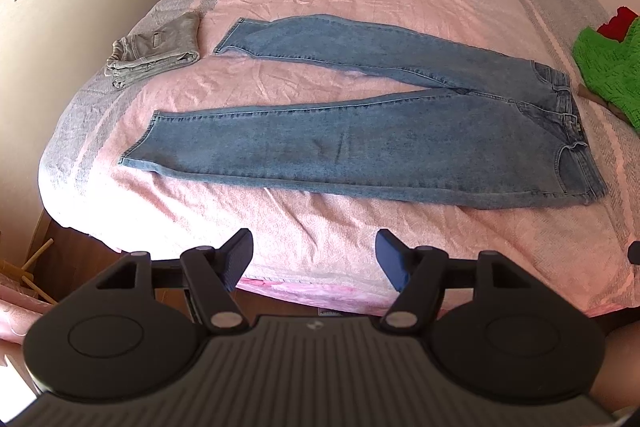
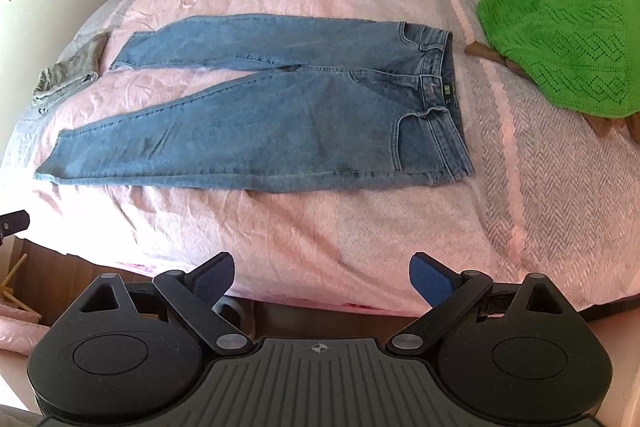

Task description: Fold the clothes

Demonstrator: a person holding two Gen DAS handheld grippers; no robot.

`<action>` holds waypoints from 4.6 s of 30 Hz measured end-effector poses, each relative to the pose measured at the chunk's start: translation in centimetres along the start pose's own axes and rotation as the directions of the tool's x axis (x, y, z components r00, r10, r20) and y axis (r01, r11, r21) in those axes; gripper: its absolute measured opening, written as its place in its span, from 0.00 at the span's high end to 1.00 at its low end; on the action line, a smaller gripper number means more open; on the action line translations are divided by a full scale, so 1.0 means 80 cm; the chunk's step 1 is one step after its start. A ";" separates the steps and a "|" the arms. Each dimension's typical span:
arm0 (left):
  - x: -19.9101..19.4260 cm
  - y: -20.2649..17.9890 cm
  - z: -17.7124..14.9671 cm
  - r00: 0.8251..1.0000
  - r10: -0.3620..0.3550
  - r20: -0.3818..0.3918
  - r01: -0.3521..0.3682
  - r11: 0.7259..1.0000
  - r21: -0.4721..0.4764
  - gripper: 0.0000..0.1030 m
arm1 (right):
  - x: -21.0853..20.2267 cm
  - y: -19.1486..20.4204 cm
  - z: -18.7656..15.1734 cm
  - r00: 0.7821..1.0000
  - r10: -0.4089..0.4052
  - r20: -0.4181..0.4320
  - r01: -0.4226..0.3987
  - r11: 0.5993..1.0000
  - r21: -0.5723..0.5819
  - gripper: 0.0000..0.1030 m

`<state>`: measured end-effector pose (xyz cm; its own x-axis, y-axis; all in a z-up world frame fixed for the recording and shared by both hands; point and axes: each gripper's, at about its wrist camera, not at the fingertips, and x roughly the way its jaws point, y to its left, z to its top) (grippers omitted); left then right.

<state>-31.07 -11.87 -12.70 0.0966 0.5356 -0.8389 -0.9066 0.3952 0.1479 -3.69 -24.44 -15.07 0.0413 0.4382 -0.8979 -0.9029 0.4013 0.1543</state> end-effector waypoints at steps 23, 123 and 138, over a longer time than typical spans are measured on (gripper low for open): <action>0.018 0.003 0.017 0.999 0.040 -0.034 -0.041 0.999 -0.015 0.36 | 0.031 0.012 0.030 0.998 0.052 -0.032 -0.053 0.998 -0.025 0.06; 0.369 0.134 0.106 0.929 -0.362 -0.074 0.366 0.929 0.051 0.60 | 0.239 -0.103 0.005 0.984 -0.085 0.159 0.004 0.891 0.454 0.38; 0.478 0.185 0.161 0.944 -0.320 -0.081 0.260 0.872 -0.416 0.73 | 0.273 -0.240 0.000 0.883 -0.097 0.459 -0.398 0.365 0.842 0.39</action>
<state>-35.52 24.09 -35.86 0.3480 0.3191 -0.8815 -0.9359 0.1732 -0.3068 14.58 -22.56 -37.62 0.3208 0.7175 -0.6183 0.0145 0.6490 0.7606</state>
